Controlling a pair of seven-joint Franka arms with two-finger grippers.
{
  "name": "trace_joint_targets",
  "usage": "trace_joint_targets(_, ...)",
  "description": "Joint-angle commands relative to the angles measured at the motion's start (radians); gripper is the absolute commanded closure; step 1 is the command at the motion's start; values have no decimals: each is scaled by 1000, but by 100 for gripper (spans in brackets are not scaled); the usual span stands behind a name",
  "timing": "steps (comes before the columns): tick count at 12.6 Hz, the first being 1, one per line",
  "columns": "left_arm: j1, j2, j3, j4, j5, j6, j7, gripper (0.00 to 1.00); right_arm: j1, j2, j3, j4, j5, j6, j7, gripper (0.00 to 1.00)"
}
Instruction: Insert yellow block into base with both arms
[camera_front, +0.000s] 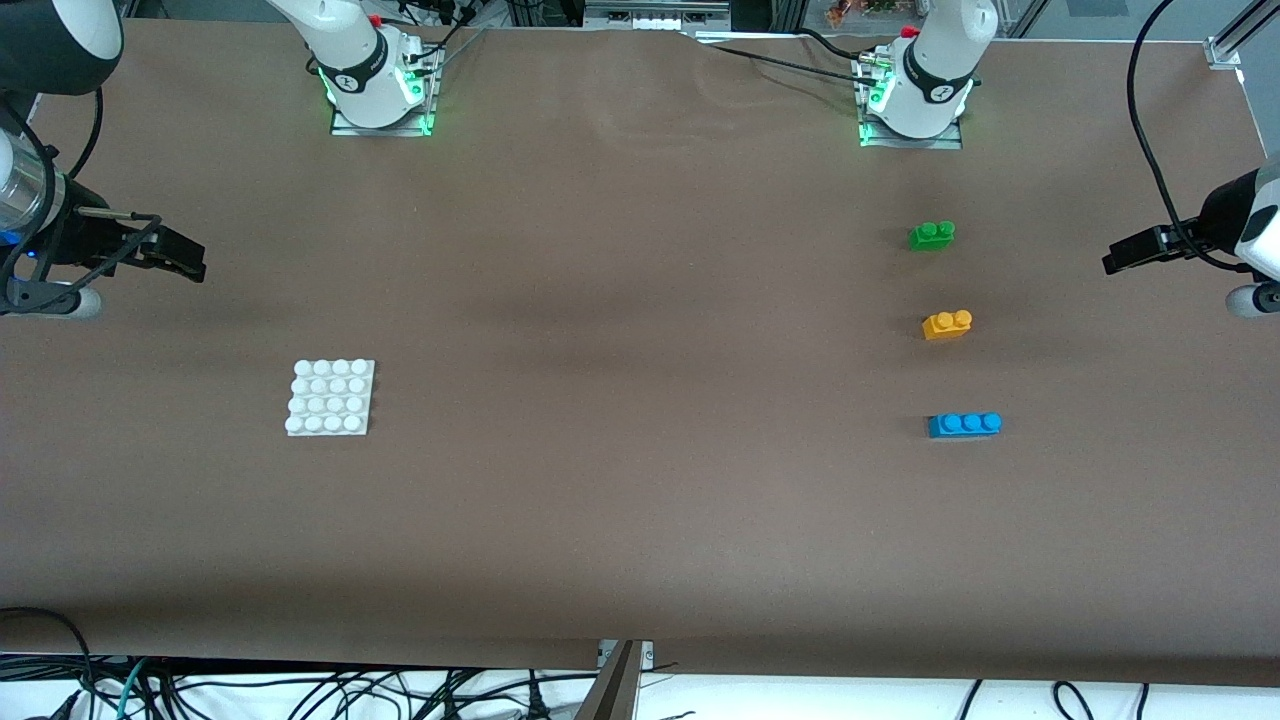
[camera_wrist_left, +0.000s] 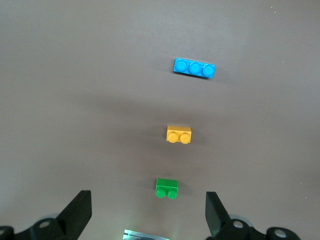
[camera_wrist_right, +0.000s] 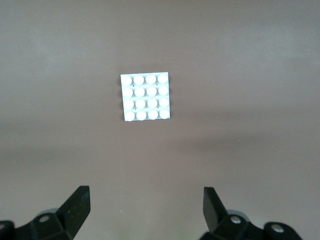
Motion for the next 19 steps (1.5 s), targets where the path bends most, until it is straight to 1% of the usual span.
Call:
trace_joint_targets(1, -4, 8, -1, 21, 27, -16, 8, 0, -2, -10, 3, -12, 7, 9, -10, 0)
trace_joint_targets(6, -7, 17, -15, 27, 27, -21, -1, 0, -4, -12, 1, -12, 9, 4, -10, 0)
trace_joint_targets(19, 10, 17, -12, 25, 26, -30, 2, 0, -4, -9, 0, -12, 9, 24, -10, 0)
